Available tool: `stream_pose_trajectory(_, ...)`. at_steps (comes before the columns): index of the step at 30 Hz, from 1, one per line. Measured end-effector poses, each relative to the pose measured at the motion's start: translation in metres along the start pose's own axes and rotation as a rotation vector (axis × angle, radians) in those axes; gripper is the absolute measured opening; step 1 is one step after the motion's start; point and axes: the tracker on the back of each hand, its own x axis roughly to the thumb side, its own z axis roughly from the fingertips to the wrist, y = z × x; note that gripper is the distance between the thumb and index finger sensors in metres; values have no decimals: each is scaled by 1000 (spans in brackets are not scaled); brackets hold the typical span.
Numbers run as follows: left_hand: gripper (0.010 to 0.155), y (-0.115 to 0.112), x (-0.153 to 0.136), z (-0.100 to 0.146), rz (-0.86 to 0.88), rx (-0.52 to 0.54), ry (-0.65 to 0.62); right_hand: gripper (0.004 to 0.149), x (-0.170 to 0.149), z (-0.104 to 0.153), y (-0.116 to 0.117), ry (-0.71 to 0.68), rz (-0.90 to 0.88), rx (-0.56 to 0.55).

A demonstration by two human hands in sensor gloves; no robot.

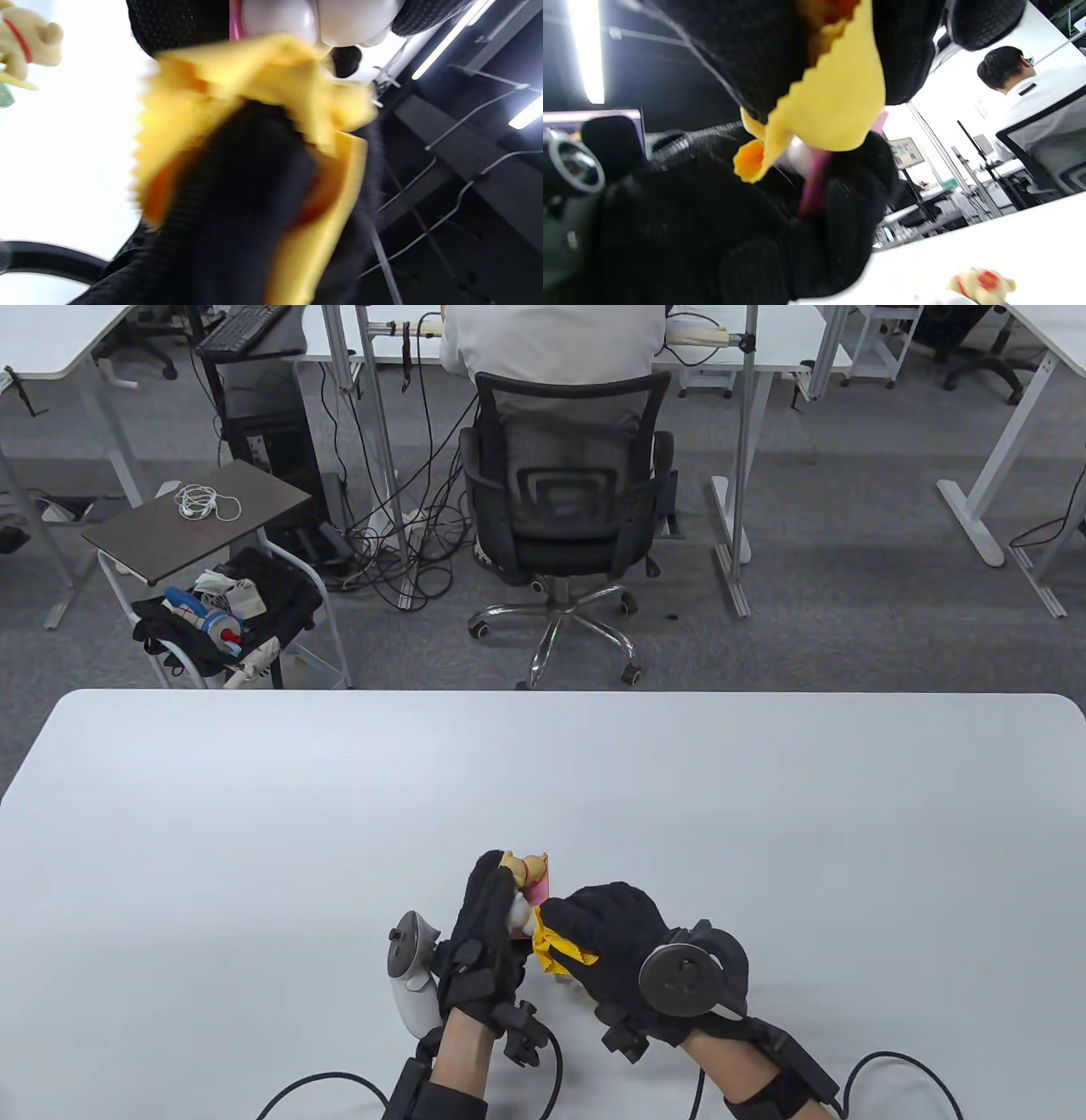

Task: Dust the small ornaments

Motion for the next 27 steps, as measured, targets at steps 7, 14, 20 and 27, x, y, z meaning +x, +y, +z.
stream_pose_trajectory(7, 77, 1, 0, -5, 46, -54, -48, 46, 2, -3, -4, 33, 103, 65)
stream_pose_trajectory(14, 73, -8, -4, -8, -97, -130, 16, 56, -9, -4, -15, 83, 27, -57)
stream_pose_trajectory(20, 74, -13, 0, -11, -128, -197, -20, 49, -22, -6, -26, 120, 67, -42)
stream_pose_trajectory(27, 74, -12, 1, -9, -332, -129, 11, 49, -16, -8, -32, 95, -11, -78)
